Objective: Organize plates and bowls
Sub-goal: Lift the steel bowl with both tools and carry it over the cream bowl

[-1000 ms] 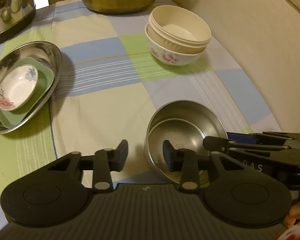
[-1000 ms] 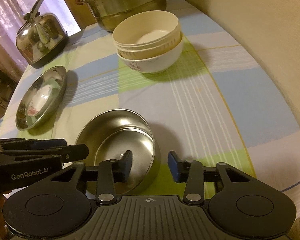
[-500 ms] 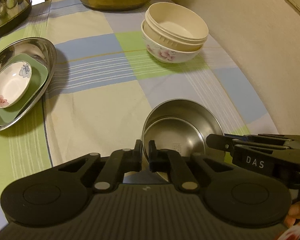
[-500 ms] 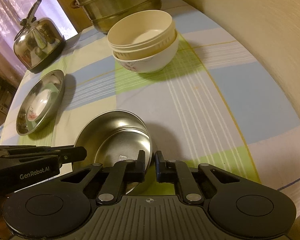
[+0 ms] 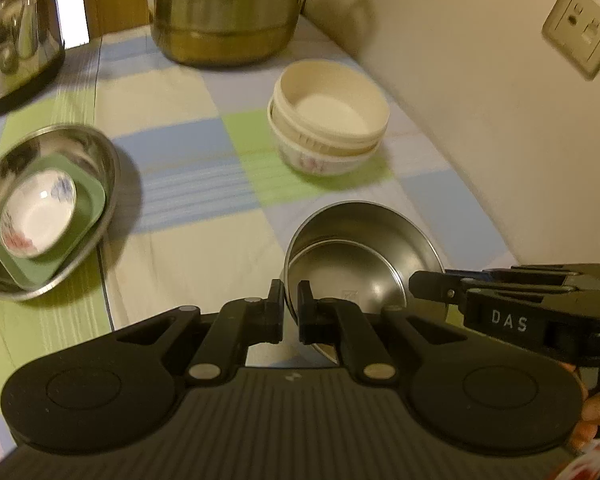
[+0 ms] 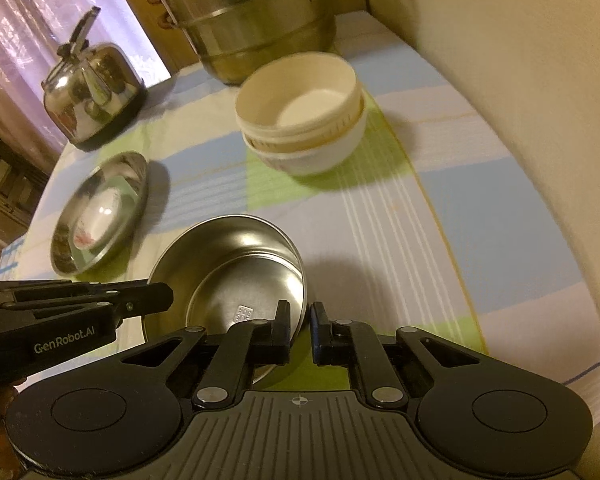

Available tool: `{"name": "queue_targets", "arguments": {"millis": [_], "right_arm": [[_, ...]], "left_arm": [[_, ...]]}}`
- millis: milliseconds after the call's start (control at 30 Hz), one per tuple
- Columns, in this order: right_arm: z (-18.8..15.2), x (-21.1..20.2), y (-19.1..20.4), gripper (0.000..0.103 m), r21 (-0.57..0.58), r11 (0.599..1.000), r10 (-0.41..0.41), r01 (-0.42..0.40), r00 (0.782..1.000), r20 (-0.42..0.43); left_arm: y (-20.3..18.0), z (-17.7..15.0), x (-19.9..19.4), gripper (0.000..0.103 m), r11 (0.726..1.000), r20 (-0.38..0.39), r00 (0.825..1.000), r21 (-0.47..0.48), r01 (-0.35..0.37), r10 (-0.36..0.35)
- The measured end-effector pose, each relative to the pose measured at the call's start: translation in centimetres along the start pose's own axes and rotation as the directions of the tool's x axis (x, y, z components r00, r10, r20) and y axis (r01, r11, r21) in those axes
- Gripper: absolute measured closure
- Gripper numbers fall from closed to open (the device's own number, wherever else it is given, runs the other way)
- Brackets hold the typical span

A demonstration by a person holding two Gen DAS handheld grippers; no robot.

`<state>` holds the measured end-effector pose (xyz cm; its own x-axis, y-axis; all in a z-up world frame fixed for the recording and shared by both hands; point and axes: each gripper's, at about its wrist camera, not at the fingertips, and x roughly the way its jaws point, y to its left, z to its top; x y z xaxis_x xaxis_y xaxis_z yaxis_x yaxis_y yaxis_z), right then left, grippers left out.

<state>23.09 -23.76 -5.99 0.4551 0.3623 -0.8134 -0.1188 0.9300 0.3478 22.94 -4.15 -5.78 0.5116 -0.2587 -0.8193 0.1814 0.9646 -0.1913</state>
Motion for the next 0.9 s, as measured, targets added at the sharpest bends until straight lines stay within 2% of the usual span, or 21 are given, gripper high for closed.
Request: {"name": "queue_targets", "arguments": {"millis": [467, 900], "right_arm": [[6.7, -3.4, 0.4, 0.093, -0.018, 1.000, 0.017, -0.016, 0.996, 0.090], [13.0, -2.0, -1.1, 0.093, 0.013, 1.000, 0.003, -0.005, 0.989, 0.146]], "left_arm": [[-1.6, 6.5, -2.7, 0.097, 0.999, 0.134, 0.991, 0.046, 0.002, -0.009], [-1.6, 12.9, 0.5, 0.097, 0.998, 0.169, 0.986, 0.056, 0.006, -0.015]]}}
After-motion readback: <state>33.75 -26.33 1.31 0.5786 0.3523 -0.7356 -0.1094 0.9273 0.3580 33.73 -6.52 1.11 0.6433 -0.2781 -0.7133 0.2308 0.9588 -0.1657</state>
